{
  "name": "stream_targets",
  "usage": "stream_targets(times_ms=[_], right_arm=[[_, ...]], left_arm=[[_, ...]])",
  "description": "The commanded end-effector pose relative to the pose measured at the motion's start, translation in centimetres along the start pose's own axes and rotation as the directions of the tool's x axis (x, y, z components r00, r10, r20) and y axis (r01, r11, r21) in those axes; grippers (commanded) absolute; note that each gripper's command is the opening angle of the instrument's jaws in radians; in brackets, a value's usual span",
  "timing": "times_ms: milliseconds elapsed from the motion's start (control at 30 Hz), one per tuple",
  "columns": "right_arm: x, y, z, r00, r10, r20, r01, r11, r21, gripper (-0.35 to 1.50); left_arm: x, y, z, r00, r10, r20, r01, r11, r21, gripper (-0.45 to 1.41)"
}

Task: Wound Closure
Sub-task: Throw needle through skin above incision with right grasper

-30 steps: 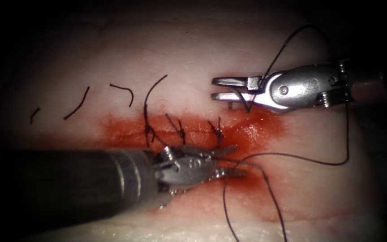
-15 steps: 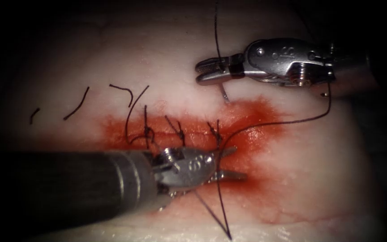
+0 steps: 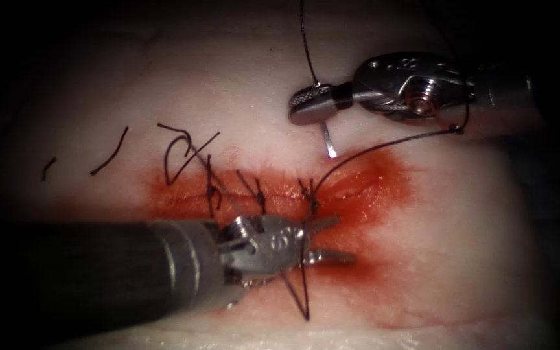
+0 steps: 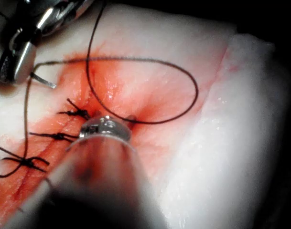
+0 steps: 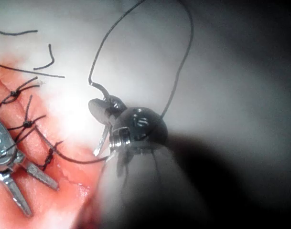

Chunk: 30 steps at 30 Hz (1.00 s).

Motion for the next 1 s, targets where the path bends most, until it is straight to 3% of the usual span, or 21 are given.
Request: stream_targets(times_ms=[33, 433, 767, 1000], right_arm=[[0.02, 0.02, 0.07, 1.000, 0.023, 0.001, -0.023, 1.000, 0.002, -0.35], [0.06, 0.01, 0.10, 0.981, 0.193, -0.006, -0.193, 0.980, 0.055, -0.35], [-0.08, -0.08, 0.19, 0.914, 0.402, 0.045, -0.405, 0.911, 0.081, -0.35], [-0.22, -0.22, 0.23, 0.872, 0.478, 0.105, -0.486, 0.872, 0.065, -0.35]], left_arm=[[-0.01, 0.01, 0.08, 1.000, 0.000, 0.000, 0.000, 1.000, 0.000, 0.26], [0.00, 0.02, 0.09, 1.000, -0.001, 0.000, 0.001, 1.000, 0.002, 0.26], [0.00, 0.02, 0.10, 1.000, -0.001, 0.000, 0.001, 1.000, 0.002, 0.26], [0.01, 0.01, 0.09, 1.000, -0.001, -0.001, 0.001, 1.000, 0.001, 0.26]])
